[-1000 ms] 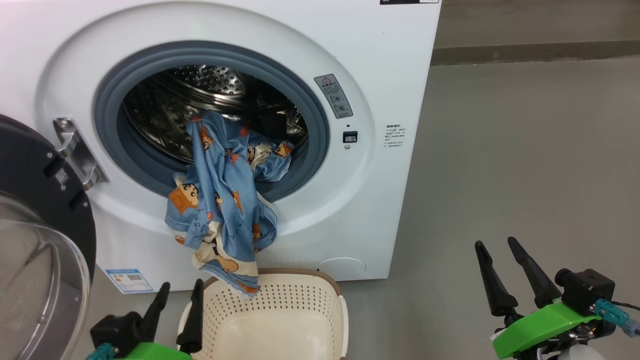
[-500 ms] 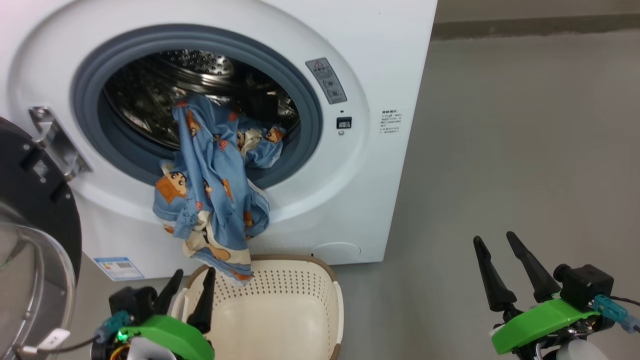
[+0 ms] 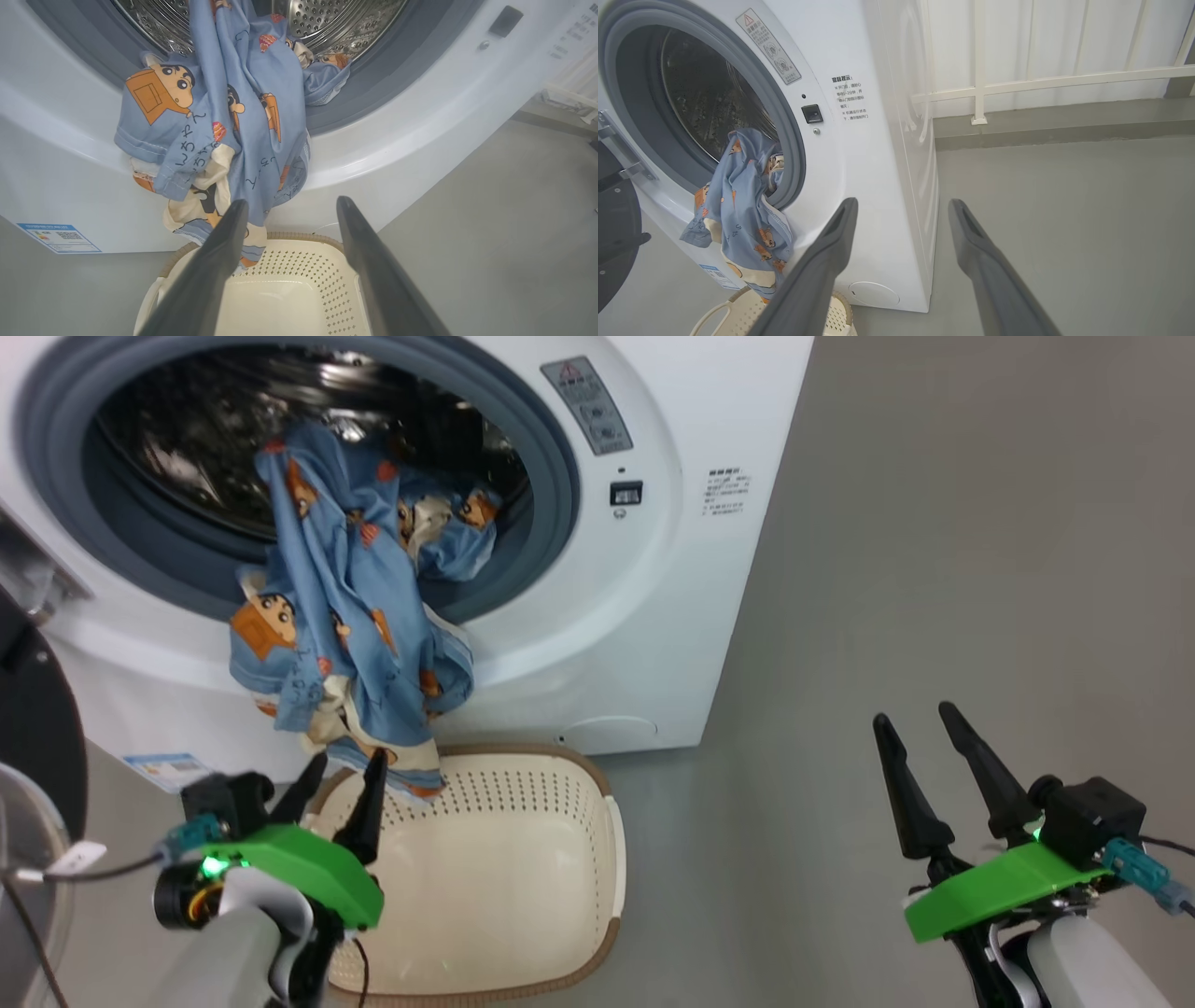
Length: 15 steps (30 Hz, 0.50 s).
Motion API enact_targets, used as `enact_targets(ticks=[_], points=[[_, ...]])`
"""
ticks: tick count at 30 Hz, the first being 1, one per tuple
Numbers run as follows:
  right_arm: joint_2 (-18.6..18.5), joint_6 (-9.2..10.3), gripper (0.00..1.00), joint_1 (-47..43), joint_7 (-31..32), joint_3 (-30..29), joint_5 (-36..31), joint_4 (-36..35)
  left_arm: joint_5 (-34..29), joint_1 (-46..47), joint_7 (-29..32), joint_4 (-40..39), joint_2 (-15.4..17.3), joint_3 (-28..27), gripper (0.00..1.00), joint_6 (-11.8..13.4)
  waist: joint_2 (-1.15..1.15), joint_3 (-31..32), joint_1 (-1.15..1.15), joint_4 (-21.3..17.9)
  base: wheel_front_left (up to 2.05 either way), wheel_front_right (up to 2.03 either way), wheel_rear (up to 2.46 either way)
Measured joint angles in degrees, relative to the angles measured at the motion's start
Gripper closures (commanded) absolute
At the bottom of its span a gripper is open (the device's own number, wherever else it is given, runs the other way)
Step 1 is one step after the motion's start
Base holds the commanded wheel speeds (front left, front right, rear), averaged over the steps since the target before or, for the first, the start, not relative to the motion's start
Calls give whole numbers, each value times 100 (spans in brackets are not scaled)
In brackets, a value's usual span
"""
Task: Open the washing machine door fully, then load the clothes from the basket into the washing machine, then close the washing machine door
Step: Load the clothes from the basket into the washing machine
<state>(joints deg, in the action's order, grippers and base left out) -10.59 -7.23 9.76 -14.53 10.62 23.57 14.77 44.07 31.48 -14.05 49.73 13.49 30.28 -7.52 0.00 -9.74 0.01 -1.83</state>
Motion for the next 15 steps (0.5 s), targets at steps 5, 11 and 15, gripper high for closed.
enact_targets(ticks=[5, 11, 15], points=[[55, 0, 0, 184, 0, -64, -110, -110, 394, 508, 93, 176, 103, 266, 0, 0, 0, -366, 0, -30, 0, 0, 0], [175, 0, 0, 400, 0, -190, -380, -282, 891, 1126, 182, 283, 264, 695, 0, 0, 0, -924, 1, -59, 0, 0, 0], [270, 0, 0, 509, -1, -215, -445, -355, 1209, 1451, 309, 461, 367, 999, 0, 0, 0, -1267, 0, -107, 0, 0, 0]])
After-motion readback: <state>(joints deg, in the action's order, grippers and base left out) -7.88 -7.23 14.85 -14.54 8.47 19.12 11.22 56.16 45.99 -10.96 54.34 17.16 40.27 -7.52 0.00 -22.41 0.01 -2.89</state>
